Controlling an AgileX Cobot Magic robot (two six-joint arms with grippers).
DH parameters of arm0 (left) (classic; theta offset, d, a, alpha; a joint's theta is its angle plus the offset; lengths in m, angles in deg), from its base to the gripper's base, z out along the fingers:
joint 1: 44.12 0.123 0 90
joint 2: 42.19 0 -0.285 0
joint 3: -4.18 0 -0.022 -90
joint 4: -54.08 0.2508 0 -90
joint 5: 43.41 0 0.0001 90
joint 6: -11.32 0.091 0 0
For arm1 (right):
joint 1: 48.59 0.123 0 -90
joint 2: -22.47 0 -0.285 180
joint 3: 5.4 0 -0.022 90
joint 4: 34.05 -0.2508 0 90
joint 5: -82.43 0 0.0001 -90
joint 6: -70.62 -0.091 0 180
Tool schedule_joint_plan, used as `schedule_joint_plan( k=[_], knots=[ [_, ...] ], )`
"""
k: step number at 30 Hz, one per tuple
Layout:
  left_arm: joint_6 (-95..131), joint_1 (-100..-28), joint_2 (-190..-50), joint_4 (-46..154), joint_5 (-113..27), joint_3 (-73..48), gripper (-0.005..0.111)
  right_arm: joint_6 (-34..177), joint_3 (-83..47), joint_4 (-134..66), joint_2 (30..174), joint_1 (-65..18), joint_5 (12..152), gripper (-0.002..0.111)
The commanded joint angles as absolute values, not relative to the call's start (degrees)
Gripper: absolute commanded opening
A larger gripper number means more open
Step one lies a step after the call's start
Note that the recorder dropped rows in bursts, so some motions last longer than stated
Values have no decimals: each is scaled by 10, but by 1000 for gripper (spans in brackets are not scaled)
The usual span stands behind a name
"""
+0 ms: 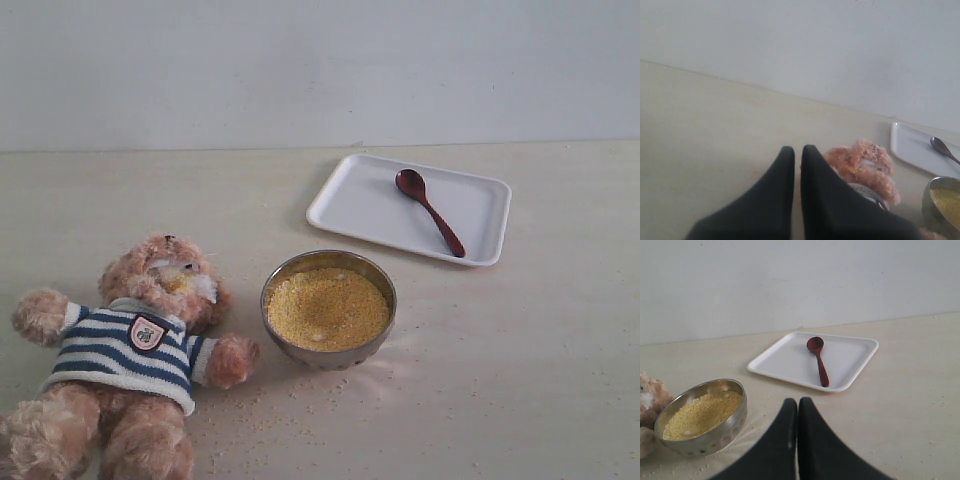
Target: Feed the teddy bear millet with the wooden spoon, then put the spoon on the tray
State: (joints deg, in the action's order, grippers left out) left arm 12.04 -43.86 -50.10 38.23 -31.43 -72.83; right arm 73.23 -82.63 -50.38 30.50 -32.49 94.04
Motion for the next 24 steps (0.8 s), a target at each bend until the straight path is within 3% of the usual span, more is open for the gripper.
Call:
schedule_joint_plan(
  k=[1, 24],
  knots=[
    [125, -441, -500, 385, -314, -730, 5, 733, -826, -500, 303, -327, 939, 0],
    [125, -430, -500, 385, -314, -730, 5, 733, -826, -500, 303, -327, 952, 0]
  ],
)
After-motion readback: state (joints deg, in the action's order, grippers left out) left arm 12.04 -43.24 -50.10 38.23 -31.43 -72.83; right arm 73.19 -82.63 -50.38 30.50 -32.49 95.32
